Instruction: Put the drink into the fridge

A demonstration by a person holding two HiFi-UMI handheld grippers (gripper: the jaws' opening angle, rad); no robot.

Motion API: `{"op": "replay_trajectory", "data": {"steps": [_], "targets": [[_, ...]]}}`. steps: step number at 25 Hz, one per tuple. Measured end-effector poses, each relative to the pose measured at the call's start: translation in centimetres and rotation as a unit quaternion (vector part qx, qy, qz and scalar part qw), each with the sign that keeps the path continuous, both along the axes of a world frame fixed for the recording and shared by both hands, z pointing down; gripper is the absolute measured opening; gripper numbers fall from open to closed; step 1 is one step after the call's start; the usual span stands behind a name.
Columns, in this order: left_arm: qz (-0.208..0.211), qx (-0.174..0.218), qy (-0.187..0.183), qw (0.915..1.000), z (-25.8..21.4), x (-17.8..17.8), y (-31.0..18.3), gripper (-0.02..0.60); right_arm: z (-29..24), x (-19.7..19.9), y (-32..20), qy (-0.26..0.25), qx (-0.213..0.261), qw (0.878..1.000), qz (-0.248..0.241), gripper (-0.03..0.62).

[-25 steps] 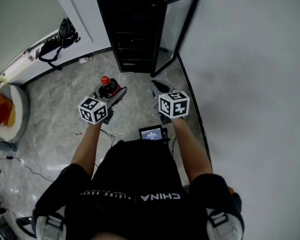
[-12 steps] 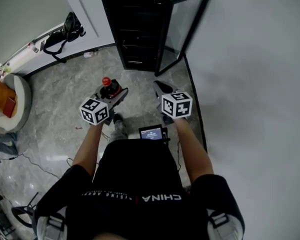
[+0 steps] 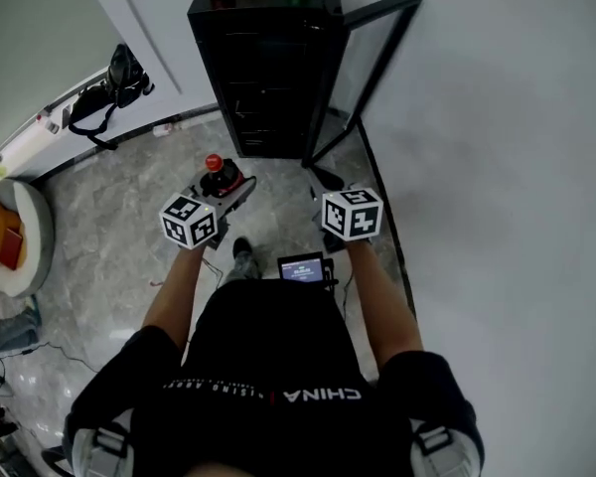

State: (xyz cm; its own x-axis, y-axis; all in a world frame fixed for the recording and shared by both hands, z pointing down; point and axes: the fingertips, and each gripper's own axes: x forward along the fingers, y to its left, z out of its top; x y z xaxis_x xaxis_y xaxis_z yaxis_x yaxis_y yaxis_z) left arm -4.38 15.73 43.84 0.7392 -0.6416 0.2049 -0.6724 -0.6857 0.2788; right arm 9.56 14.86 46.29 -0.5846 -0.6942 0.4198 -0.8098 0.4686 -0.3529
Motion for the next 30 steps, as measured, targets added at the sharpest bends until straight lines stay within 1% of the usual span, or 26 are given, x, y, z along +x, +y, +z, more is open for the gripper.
{"op": "replay_trajectory", "data": {"steps": [4, 8, 12, 16, 20, 23, 30], "targets": [[0.02, 0.002, 0.003, 0.9998, -0.7, -2.0, -4.7, 0.318, -0.9, -1.8, -4.3, 0.002, 0.001, 1.0, 0.022, 0.017], [0.037, 0.001, 0.005, 0.9993, -1.1, -4.5, -9.2, 0.318, -1.1, -4.6, -8.3, 0.002, -0.003, 0.999, 0.034, 0.017], [0.05, 0.004, 0.004, 0.9987, -1.3, -7.3, -12.0, 0.318, -1.3, -7.5, -10.6, 0.004, -0.004, 0.999, 0.045, 0.017], [0.059, 0.005, 0.005, 0.9982, -1.1, -9.0, -14.3, 0.318, -1.1, -9.2, -12.2, 0.012, -0.007, 0.999, 0.051, 0.017], [0.062, -0.01, 0.017, 0.9979, -0.2, -9.0, -15.6, 0.318, -0.6, -9.1, -13.3, 0.018, -0.017, 0.998, 0.057, 0.017], [0.064, -0.017, 0.019, 0.9976, 0.4, -8.4, -16.4, 0.318, 0.1, -8.7, -14.6, 0.018, -0.026, 0.998, 0.057, 0.017], [0.045, -0.025, 0.018, 0.9985, 0.8, -6.1, -19.5, 0.318, 1.1, -7.8, -18.4, 0.011, -0.034, 0.999, 0.024, 0.017]]}}
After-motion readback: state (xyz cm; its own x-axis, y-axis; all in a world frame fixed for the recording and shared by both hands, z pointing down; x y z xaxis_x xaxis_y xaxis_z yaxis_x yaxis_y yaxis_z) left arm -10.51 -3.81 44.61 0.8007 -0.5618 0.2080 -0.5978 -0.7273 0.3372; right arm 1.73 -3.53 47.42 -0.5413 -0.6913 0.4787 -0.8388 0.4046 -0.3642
